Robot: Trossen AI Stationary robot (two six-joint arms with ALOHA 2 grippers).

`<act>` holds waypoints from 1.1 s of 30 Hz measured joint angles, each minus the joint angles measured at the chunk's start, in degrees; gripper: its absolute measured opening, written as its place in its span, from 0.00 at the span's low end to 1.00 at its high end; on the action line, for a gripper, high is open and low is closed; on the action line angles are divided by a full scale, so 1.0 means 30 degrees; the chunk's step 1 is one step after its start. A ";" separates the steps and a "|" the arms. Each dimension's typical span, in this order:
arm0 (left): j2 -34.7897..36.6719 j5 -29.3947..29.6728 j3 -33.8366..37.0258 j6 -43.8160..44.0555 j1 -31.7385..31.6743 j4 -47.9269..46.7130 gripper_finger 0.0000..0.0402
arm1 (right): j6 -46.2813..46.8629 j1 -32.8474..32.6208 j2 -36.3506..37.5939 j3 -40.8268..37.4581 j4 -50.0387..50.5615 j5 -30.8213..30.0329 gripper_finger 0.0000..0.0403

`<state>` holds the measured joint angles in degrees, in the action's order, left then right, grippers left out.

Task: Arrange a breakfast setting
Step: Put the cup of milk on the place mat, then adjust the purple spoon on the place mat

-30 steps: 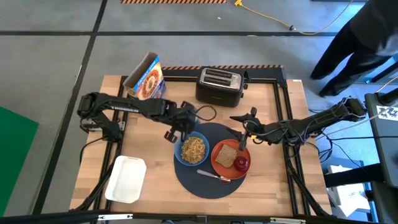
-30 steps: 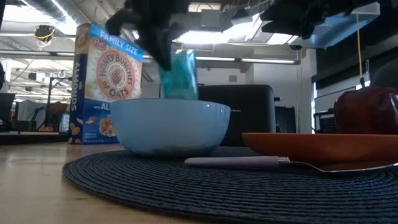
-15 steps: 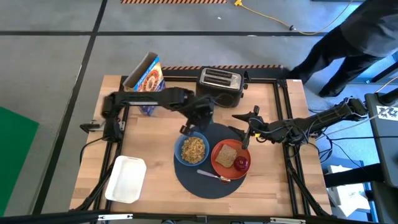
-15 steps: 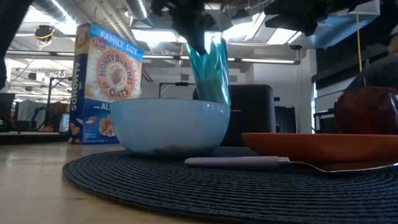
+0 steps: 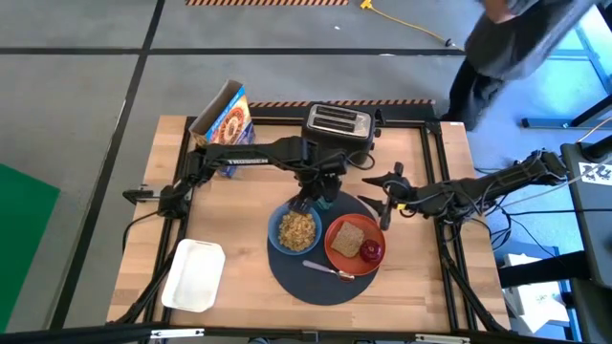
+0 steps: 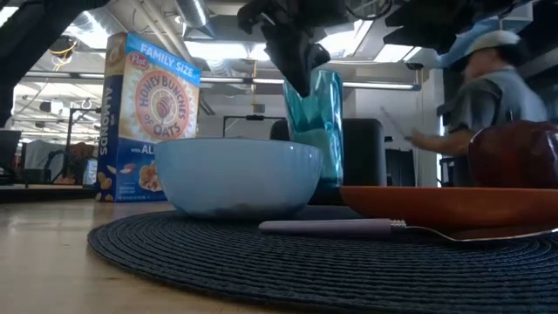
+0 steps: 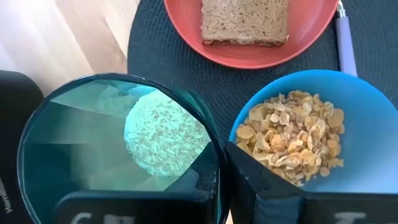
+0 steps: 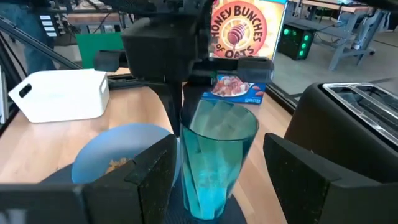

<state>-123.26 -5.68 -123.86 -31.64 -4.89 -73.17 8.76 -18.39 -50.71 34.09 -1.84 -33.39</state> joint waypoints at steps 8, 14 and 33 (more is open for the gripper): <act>-0.0677 -0.0475 -0.0004 0.0007 0.0181 0.0203 0.03 | 0.0101 0.0001 0.0136 0.0000 0.0266 0.0038 0.57; -0.1145 -0.0751 -0.0004 0.0380 0.0278 0.0126 0.04 | 0.0108 0.0007 0.0136 0.0000 0.0266 0.0080 0.57; 0.0707 0.2757 -0.0099 0.2570 0.1249 -0.0087 0.41 | 0.0028 0.0015 0.0238 0.0000 0.0426 -0.0772 0.57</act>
<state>-121.14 2.59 -124.16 -23.93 -1.14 -73.43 8.84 -18.35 -50.00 34.09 -0.56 -35.70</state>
